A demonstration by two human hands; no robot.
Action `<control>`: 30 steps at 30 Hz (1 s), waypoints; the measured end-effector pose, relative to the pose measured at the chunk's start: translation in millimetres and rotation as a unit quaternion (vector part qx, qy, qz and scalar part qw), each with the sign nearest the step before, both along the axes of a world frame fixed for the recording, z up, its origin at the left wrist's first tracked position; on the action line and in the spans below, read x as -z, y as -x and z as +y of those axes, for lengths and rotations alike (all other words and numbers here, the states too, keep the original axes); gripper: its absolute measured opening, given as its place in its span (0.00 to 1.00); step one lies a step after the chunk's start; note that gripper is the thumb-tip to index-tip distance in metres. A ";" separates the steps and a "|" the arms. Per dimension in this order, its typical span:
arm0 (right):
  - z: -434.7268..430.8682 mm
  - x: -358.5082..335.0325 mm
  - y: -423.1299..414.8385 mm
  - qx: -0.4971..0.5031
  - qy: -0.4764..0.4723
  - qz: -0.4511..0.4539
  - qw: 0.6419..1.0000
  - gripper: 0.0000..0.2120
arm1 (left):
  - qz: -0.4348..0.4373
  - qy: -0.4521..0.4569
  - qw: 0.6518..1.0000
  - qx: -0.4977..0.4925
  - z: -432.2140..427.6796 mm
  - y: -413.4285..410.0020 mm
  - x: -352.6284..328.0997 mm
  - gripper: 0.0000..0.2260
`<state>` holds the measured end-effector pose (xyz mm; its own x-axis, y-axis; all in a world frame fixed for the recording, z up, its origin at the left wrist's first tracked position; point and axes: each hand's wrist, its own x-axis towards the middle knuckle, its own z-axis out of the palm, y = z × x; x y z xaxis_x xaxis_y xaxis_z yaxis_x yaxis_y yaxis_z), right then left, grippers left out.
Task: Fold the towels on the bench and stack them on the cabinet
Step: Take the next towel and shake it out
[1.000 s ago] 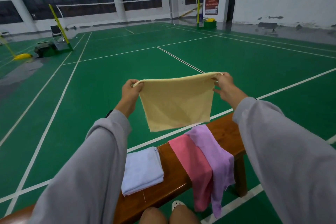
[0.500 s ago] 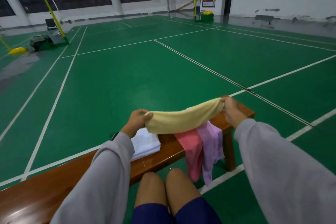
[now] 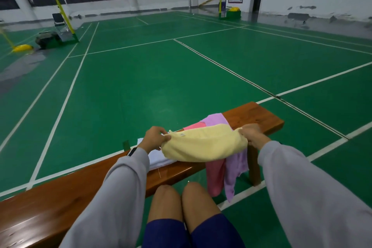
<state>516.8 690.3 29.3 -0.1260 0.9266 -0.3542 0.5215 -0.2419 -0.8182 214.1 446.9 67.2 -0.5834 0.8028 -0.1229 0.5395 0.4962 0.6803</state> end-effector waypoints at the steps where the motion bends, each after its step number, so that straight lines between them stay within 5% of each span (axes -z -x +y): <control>1: 16.9 10.1 3.5 -0.009 -0.010 -0.011 1.000 0.09 | 0.016 -0.009 1.000 -0.005 5.8 3.0 -0.6 0.04; 7: 26.7 -11.8 15.2 -0.049 -0.089 -0.063 0.993 0.07 | 0.049 0.008 0.999 -0.011 38.9 24.7 7.4 0.04; 30: 110.3 53.3 68.0 -0.062 -0.112 -0.153 0.980 0.09 | 0.051 0.039 0.995 -0.078 126.8 74.7 79.6 0.08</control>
<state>448.9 800.6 -24.0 -0.1622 0.9699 -0.1816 0.7646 0.0072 -0.6444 139.4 573.7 -12.4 -0.7124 0.6923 -0.1153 0.5166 0.6285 0.5815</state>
